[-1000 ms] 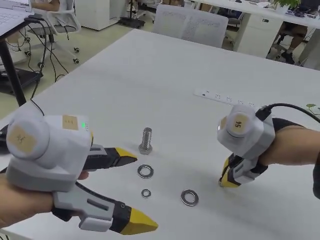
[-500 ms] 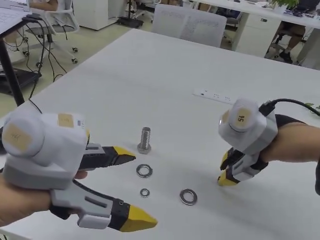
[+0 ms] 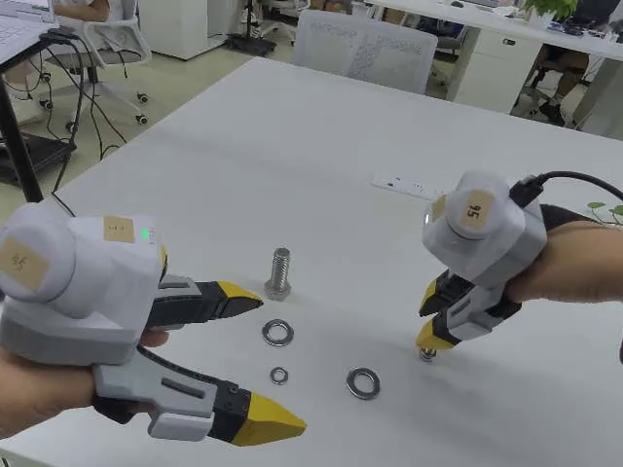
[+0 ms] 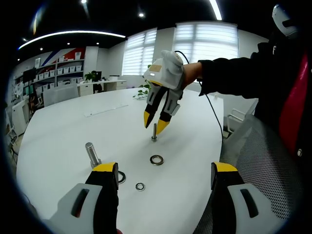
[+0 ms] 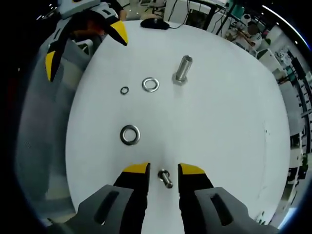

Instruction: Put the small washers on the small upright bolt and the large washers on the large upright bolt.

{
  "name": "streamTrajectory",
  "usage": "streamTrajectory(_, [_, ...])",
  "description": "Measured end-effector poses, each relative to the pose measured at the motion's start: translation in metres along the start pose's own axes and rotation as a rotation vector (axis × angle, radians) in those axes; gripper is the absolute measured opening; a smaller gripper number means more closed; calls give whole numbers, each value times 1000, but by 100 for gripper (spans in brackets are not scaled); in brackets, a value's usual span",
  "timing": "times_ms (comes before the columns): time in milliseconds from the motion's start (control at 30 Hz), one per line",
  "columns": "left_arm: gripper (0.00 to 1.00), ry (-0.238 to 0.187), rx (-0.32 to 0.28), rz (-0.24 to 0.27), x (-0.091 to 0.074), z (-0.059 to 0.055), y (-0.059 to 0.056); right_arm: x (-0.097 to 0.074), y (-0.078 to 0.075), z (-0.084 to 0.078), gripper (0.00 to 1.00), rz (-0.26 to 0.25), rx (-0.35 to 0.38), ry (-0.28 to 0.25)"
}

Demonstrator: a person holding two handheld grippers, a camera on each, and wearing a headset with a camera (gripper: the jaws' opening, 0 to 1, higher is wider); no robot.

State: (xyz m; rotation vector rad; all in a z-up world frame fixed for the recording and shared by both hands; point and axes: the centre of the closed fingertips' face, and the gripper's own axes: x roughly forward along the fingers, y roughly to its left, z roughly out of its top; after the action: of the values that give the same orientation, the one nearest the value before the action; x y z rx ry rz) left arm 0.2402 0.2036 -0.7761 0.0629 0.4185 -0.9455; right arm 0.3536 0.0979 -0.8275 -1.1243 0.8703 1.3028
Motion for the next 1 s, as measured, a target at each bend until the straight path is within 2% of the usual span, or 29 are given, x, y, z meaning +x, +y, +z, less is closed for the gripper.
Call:
streamTrajectory(233, [77,-5,2,1,1,1,1,-7,5,21,24,-5,-48,-17])
streamTrajectory(467, [77,-10,6,5,0,3,2,-5,14,46,24,21,-97,-44])
streamTrajectory(667, [77,-11,7,8,-1,3,2,5,25,67,24,52,-146,-50])
streamTrajectory(1000, [77,-13,6,14,-4,2,2,27,53,99,23,119,-227,-54])
